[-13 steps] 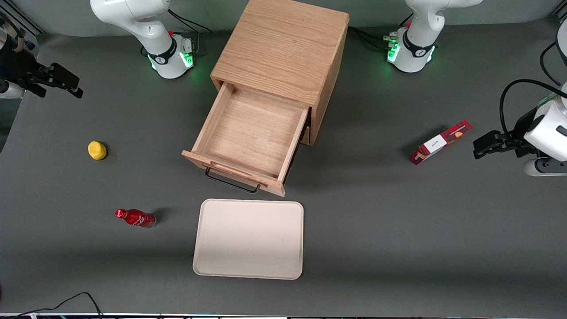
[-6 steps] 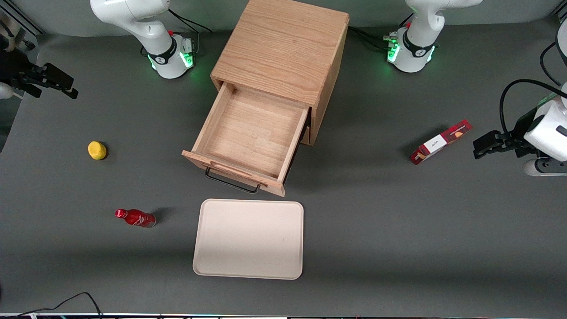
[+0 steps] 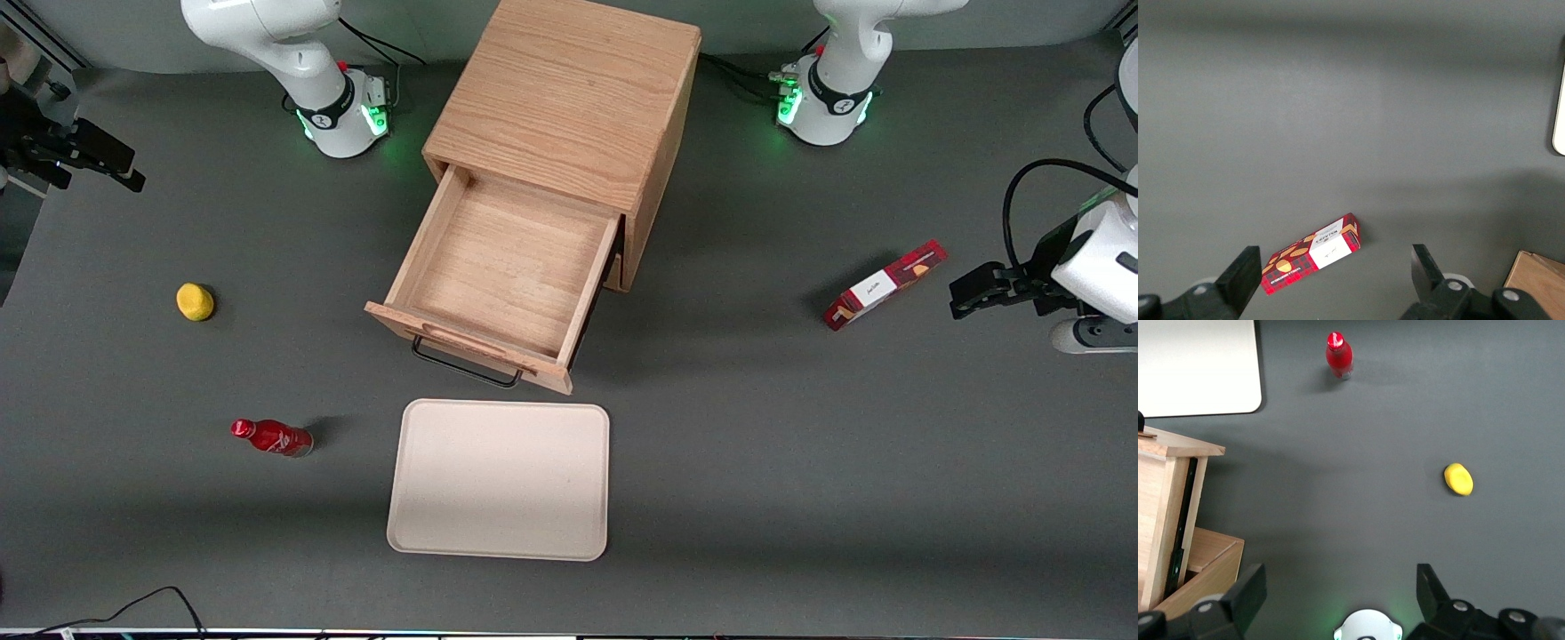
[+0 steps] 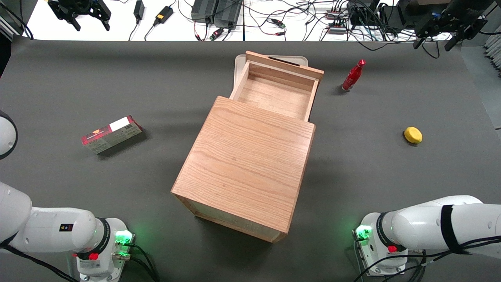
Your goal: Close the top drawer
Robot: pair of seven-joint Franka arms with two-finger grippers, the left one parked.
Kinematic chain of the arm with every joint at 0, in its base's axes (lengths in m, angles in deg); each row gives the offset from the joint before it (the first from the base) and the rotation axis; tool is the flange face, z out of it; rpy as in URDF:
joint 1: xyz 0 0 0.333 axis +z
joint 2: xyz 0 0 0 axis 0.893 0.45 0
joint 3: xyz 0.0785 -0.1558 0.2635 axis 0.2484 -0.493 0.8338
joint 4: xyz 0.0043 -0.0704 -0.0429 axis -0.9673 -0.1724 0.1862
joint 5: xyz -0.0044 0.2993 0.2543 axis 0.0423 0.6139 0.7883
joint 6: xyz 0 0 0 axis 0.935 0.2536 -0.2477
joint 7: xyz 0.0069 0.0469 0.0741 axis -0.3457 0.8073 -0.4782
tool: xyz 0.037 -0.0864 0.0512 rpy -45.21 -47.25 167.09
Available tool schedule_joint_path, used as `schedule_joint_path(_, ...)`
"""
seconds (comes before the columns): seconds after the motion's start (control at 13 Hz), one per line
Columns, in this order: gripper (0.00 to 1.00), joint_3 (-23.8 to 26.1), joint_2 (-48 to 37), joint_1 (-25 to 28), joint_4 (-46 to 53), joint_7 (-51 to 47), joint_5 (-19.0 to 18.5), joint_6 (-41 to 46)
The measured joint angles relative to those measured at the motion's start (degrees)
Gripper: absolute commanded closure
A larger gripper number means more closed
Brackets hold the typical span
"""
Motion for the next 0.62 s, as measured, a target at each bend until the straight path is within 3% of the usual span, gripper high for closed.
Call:
schedule_joint_path(0.38, 0.00, 0.4, 1.0, 0.1, 3.2, 0.0, 0.2, 1.8)
schedule_joint_path(0.62, 0.00, 0.6, 1.7, 0.1, 4.9, 0.0, 5.4, 2.6)
